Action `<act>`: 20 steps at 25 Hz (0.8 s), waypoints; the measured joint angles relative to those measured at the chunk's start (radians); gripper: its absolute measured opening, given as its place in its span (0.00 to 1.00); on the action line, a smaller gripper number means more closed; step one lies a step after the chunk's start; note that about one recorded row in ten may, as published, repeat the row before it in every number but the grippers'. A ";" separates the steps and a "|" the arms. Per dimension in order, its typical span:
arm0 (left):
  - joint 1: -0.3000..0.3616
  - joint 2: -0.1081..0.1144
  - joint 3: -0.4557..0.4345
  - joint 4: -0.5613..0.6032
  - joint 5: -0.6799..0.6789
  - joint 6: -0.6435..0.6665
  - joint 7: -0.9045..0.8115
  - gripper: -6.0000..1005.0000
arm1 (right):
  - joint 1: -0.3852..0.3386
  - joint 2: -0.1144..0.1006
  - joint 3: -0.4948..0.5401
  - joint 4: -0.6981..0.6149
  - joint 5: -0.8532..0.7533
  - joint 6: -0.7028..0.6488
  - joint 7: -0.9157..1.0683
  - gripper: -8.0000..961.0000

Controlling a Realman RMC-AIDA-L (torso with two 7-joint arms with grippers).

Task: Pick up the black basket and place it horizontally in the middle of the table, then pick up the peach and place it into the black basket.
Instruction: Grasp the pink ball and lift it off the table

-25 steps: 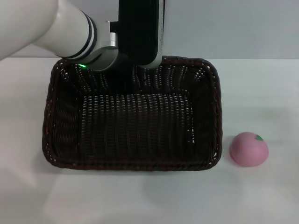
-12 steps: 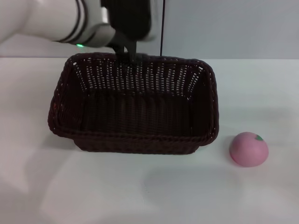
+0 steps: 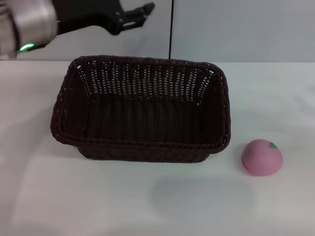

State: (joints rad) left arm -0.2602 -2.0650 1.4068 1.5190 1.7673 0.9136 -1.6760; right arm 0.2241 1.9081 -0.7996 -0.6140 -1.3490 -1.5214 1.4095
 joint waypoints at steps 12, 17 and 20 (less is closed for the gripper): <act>0.022 0.002 -0.299 -0.638 -0.659 0.461 0.301 0.72 | 0.246 0.073 0.030 -0.637 -0.942 -0.280 0.649 0.70; 0.027 0.002 -0.333 -0.701 -0.672 0.528 0.357 0.72 | 0.349 0.133 0.011 -0.631 -1.137 -0.354 0.679 0.70; 0.048 0.002 -0.346 -0.728 -0.674 0.558 0.400 0.72 | 0.374 0.155 -0.028 -0.588 -1.193 -0.342 0.691 0.70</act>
State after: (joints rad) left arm -0.2124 -2.0633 1.0612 0.7915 1.0935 1.4720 -1.2758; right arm 0.5978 2.0636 -0.8275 -1.2016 -2.5419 -1.8635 2.1006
